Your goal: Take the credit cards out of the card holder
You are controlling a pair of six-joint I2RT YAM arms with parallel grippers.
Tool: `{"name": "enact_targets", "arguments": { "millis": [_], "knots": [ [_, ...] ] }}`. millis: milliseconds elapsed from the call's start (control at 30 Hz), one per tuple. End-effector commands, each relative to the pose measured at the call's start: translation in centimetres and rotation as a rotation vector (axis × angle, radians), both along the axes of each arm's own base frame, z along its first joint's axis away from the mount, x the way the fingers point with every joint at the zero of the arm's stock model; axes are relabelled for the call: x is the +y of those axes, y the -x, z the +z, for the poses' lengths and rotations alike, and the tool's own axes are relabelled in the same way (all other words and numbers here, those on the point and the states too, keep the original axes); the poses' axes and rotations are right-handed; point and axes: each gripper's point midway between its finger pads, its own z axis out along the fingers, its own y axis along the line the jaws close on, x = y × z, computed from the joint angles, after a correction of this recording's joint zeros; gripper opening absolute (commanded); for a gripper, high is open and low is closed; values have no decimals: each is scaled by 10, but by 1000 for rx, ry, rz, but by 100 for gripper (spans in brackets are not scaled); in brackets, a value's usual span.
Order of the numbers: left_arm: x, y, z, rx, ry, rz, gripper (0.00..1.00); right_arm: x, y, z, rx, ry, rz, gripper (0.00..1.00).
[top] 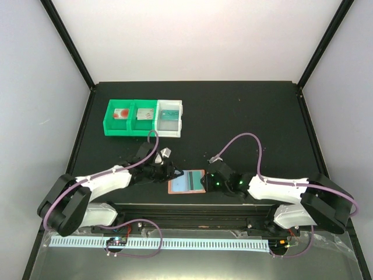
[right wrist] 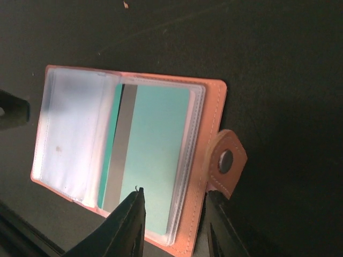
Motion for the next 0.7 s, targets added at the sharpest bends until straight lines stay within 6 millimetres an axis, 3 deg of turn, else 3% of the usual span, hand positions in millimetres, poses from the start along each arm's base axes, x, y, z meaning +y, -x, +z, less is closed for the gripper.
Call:
{"name": "enact_targets", "arguments": {
  "millis": [0, 300, 500, 667],
  "knots": [
    [-14, -2, 2, -2, 46, -28, 47, -1, -16, 10, -83, 73, -5, 33],
    [-30, 5, -11, 46, 63, -66, 40, 11, -21, 4, -87, 94, 33, 23],
    [-35, 7, -21, 63, 40, -71, 40, 7, -19, -10, -70, 113, 24, 21],
    [-34, 8, -29, 72, 20, -74, 38, 7, -12, -22, -40, 107, 42, 14]
  ]
}}
